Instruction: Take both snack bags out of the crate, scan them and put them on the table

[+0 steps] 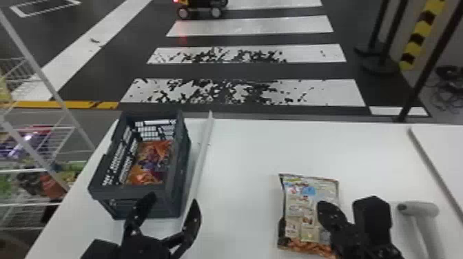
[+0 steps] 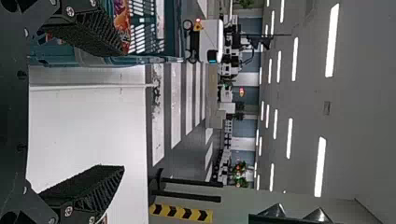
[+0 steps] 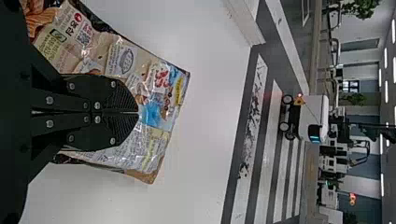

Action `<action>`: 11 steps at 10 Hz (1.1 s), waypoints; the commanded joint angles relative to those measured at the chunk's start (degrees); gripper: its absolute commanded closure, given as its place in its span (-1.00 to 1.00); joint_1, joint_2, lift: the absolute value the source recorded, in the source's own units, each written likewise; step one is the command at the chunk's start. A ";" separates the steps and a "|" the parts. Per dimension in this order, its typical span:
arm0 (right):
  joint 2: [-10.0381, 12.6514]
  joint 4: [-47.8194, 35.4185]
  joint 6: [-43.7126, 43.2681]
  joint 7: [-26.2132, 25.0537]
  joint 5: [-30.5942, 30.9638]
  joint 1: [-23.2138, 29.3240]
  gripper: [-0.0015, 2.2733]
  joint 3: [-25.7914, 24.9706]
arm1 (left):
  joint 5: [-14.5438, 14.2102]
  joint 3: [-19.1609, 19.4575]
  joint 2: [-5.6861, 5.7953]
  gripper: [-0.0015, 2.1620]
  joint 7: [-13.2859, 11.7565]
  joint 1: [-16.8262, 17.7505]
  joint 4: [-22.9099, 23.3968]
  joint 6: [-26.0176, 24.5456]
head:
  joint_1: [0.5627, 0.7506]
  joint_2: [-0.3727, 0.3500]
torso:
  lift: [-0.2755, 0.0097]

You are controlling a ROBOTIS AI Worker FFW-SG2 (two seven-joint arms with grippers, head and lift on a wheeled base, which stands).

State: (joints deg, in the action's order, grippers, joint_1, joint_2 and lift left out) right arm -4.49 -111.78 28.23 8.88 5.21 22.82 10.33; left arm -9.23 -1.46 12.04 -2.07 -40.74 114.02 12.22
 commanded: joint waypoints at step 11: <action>-0.16 -3.88 0.21 -1.93 -1.35 -1.90 0.81 -4.62 | -0.09 0.05 0.27 -0.87 -0.04 -0.21 0.42 0.13 | 0.41 0.38 | 0.28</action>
State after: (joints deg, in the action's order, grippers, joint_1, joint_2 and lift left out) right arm -4.65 -115.26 28.44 7.13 4.19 20.92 6.74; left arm -9.29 -1.45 12.21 -2.10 -40.87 114.32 12.33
